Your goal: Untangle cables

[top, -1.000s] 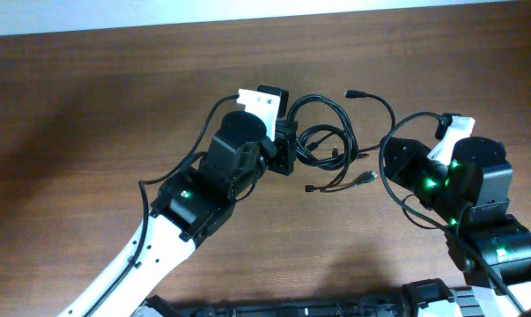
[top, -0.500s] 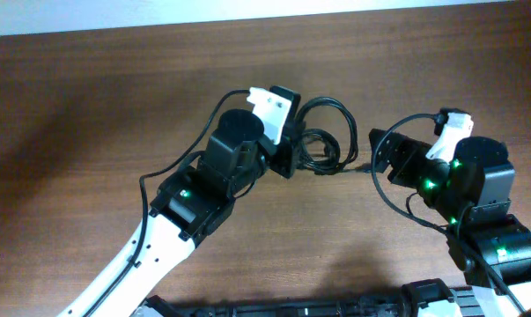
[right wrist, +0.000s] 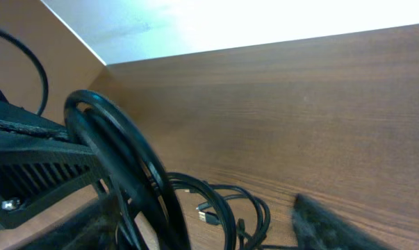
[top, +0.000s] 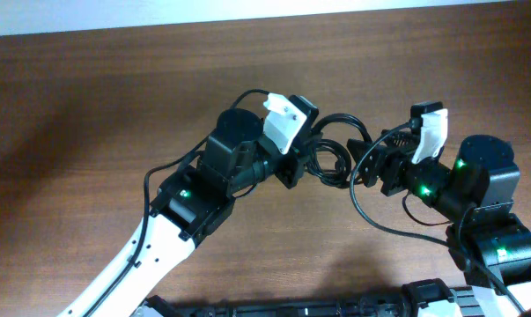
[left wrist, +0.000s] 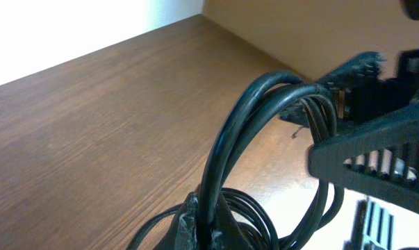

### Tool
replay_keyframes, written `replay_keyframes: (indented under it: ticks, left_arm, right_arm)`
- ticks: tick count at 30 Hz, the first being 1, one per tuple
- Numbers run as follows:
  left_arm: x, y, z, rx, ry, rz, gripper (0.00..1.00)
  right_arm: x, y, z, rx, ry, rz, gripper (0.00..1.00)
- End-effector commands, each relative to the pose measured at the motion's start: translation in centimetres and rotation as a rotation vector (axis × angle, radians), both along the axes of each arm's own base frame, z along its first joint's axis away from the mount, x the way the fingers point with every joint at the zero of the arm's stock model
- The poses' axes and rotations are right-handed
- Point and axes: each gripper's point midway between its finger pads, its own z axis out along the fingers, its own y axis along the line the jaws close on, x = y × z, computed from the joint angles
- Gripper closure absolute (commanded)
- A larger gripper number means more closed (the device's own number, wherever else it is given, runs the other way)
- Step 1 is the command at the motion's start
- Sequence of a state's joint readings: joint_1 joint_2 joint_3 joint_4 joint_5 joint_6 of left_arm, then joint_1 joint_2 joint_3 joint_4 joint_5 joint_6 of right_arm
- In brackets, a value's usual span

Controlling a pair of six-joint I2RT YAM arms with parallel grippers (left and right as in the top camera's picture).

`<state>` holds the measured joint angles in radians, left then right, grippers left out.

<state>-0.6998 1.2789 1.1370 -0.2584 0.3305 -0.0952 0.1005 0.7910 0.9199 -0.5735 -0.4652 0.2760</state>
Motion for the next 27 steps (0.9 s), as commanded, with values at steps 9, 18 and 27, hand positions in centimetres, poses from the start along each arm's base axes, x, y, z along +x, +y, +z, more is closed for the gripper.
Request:
replay_keyframes:
  ticks: [9, 18, 27]
  left_arm:
    - [-1.6, -1.3, 3.5, -0.090, -0.103, -0.137, 1.00]
    - [-1.3, -1.1, 3.0, -0.071, -0.092, -0.115, 0.01]
    - [1.1, 1.9, -0.7, 0.119, -0.069, 0.083, 0.01]
  right_arm:
    - [-0.2, 0.4, 1.2, 0.002, -0.042, 0.031, 0.87]
    - [0.3, -0.4, 1.1, 0.055, 0.003, -0.053, 0.96]
    - [0.4, -0.6, 1.1, 0.073, 0.017, -0.075, 0.96]
